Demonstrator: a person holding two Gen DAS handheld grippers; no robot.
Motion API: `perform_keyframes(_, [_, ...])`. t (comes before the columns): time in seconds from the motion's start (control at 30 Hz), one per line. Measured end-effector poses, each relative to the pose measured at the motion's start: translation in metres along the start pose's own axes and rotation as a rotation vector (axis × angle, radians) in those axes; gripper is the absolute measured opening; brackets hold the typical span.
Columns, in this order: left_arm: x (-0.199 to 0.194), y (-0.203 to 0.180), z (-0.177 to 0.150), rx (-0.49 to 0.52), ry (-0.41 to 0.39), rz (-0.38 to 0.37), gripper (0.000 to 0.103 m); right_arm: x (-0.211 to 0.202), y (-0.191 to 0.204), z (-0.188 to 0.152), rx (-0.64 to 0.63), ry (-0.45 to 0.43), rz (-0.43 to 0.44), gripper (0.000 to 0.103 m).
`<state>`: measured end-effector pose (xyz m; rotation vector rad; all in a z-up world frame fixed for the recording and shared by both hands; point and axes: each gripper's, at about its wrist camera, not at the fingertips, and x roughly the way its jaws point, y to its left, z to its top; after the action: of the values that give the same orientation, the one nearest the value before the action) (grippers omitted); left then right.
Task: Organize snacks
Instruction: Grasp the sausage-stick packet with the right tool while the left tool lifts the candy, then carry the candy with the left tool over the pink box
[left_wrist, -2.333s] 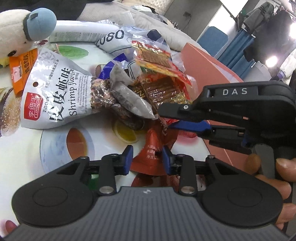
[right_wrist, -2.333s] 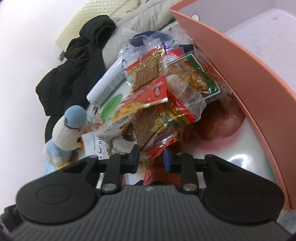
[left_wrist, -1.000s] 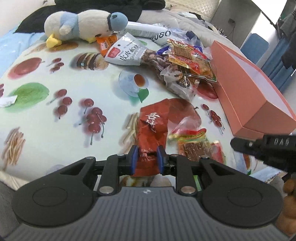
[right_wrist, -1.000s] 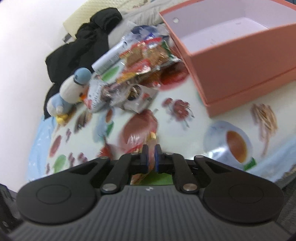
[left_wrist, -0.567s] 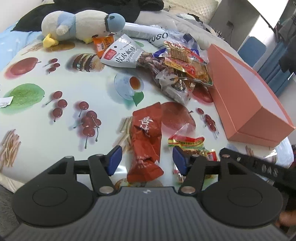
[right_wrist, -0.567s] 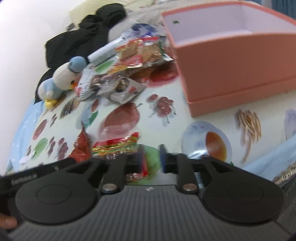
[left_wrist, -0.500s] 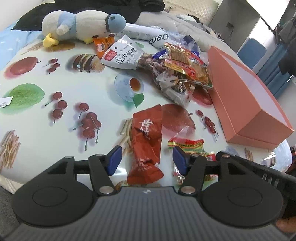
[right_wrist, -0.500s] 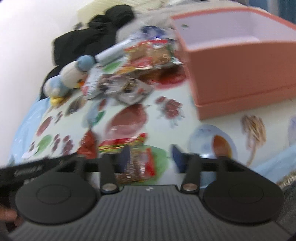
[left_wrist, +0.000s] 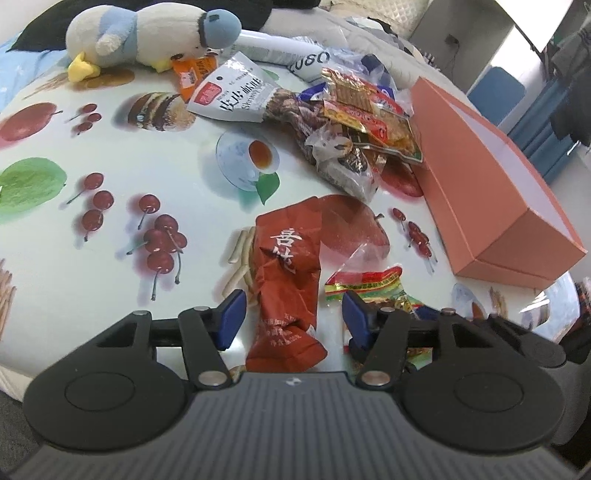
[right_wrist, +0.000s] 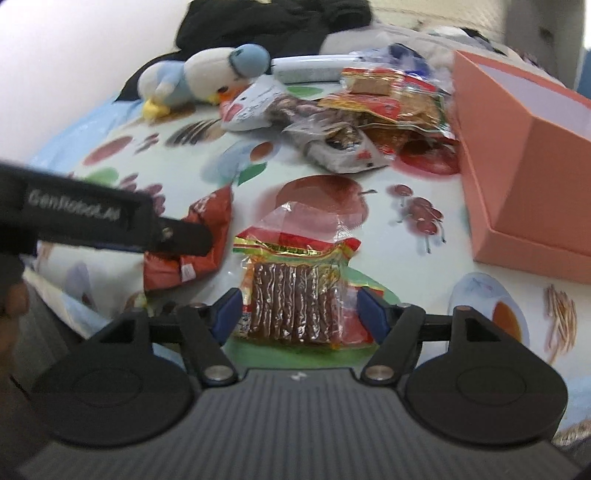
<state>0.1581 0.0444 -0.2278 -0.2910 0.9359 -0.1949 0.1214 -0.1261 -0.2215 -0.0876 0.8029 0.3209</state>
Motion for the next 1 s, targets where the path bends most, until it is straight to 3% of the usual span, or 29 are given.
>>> perform_keyframes(0.17, [0.012,-0.005,-0.002,0.029,0.016,0.021,0.054,0.006,0.005,-0.001,-0.081,0.004,-0.002,0.071])
perform_keyframes(0.33, [0.014,-0.009,-0.001,0.044,0.013,0.036,0.037,0.004,0.004,0.001,-0.094,0.003,-0.002,0.050])
perform_keyframes(0.5, [0.008,-0.015,0.002,0.046,0.000,0.036,0.028,-0.001,-0.001,0.005,-0.075,-0.001,-0.008,0.046])
perform_keyframes(1.0, [-0.035,-0.055,0.019,0.062,-0.061,0.031,0.026,-0.046,-0.050,0.023,0.117,-0.072,-0.041,0.046])
